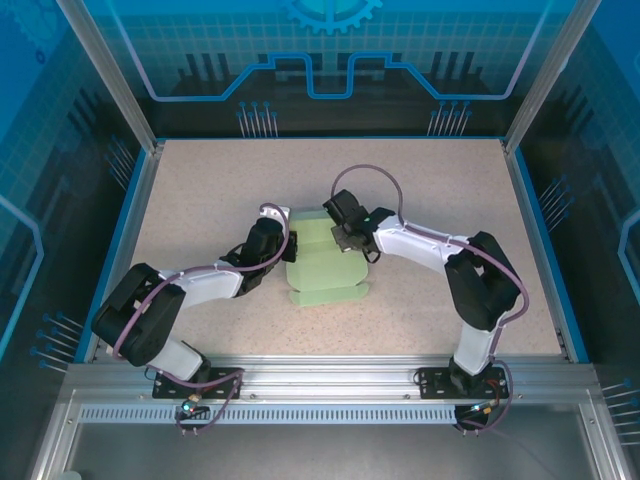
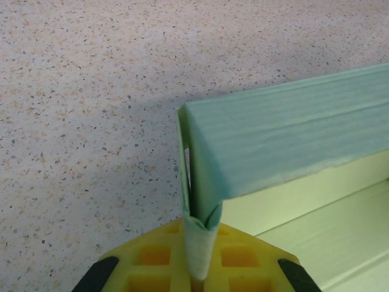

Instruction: Fold the paper box

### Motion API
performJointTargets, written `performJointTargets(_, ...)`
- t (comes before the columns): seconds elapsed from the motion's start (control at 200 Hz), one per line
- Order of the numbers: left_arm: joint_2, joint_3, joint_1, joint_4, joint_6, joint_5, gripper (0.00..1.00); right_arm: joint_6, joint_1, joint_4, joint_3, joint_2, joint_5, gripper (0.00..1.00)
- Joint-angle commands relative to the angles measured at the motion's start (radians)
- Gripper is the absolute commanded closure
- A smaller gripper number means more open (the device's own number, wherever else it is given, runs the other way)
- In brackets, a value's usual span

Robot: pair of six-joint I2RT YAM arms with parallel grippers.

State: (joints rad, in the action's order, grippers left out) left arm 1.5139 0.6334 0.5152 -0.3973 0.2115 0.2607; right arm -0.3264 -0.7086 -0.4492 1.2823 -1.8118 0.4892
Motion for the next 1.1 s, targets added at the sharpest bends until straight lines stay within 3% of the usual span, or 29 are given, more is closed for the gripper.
performJointTargets(0.0,-0.015,0.027,0.000,-0.008,-0.004,0.006,1.00,-0.014,-0.017,-0.113,0.031,-0.040,0.171,0.90)
performJointTargets(0.535,0.000,0.038,0.005,-0.006,0.002,0.008,1.00,-0.102,-0.057,-0.261,0.121,-0.163,0.469,0.88)
performJointTargets(0.65,0.009,0.043,0.007,-0.006,0.002,0.008,1.00,-0.089,-0.056,-0.235,0.117,-0.160,0.430,0.87)
performJointTargets(0.85,0.015,0.048,0.009,-0.003,0.001,0.014,1.00,0.001,-0.054,-0.075,0.053,-0.058,0.237,0.82)
performJointTargets(1.096,0.021,0.051,0.010,0.000,-0.003,0.016,1.00,0.011,-0.043,-0.016,0.020,0.011,0.086,0.73)
